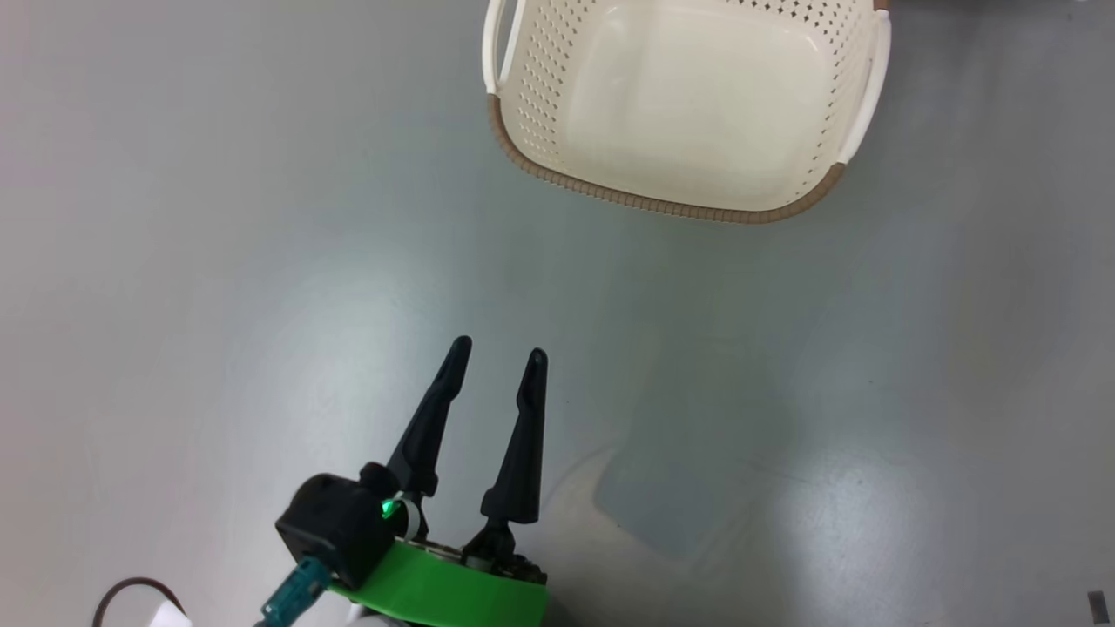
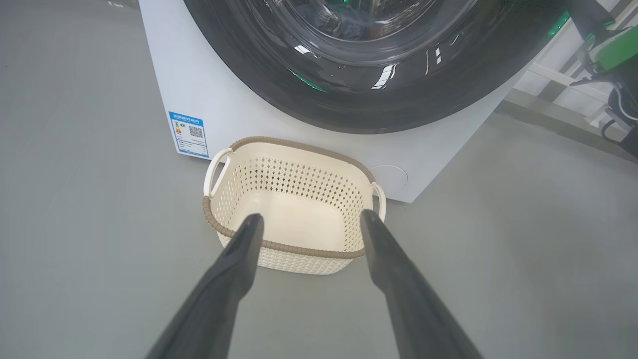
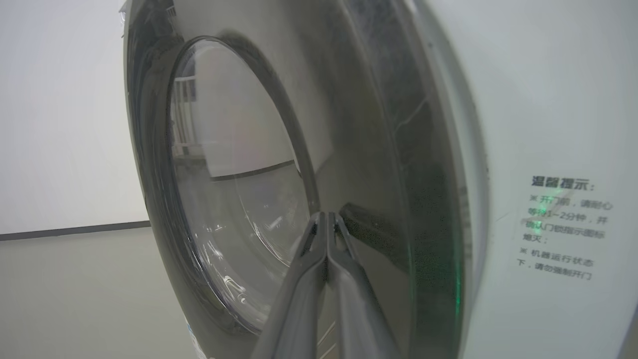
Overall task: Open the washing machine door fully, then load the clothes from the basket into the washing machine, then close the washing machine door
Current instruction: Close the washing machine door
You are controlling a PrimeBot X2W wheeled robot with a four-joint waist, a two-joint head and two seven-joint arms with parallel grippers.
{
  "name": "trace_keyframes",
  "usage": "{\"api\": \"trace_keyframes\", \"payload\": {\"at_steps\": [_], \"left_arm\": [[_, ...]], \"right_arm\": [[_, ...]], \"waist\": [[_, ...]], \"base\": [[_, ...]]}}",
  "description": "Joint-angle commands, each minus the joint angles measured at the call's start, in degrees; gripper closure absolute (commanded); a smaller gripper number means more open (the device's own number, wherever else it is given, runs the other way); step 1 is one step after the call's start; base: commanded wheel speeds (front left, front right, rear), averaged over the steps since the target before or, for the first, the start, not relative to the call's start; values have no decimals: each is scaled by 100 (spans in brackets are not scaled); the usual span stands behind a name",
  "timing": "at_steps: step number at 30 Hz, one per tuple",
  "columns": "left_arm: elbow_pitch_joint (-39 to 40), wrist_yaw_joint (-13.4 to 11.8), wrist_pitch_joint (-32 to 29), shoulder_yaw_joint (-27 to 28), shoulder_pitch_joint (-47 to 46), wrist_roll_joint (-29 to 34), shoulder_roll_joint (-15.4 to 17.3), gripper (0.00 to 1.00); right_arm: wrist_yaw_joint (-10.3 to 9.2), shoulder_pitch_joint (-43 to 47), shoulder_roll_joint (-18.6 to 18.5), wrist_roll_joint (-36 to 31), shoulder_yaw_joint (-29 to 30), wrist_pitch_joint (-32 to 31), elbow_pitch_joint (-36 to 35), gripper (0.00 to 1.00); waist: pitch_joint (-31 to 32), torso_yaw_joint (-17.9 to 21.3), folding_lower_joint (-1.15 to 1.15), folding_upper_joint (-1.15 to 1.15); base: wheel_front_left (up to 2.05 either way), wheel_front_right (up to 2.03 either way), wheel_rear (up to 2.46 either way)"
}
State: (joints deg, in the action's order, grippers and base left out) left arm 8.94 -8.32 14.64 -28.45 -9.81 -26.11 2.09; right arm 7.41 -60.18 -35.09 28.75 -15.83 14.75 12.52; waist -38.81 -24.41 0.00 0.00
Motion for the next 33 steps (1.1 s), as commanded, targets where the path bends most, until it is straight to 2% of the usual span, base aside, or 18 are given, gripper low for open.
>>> {"api": "trace_keyframes", "payload": {"at_steps": [1,17,22,30,31,33], "left_arm": [[157,-6,36,110,77,-40,78,0],[248,-11,36,-14,56,-115,78,0],[217,-12,36,78,19,-69,78,0],[147,-23,36,333,-102,-49,78,0],[122,-21,36,377,-110,-56,78,0],[52,5,36,450,-134,-32,78,0]], "right_arm": [[8,-101,-88,-7,7,25,-70,100],[8,-986,-518,-98,40,25,761,100],[8,-823,-410,-107,39,25,726,100],[8,-292,-37,-92,30,25,440,100],[8,-184,14,-94,39,25,382,96],[8,44,120,-103,64,25,255,67]], "waist": [[3,-56,0,0],[16,-172,0,0],[115,-39,0,0],[415,330,0,0],[476,388,0,0],[602,514,0,0]], "base": [[0,0,0],[0,0,0],[0,0,0],[0,0,0],[0,0,0],[0,0,0]]}}
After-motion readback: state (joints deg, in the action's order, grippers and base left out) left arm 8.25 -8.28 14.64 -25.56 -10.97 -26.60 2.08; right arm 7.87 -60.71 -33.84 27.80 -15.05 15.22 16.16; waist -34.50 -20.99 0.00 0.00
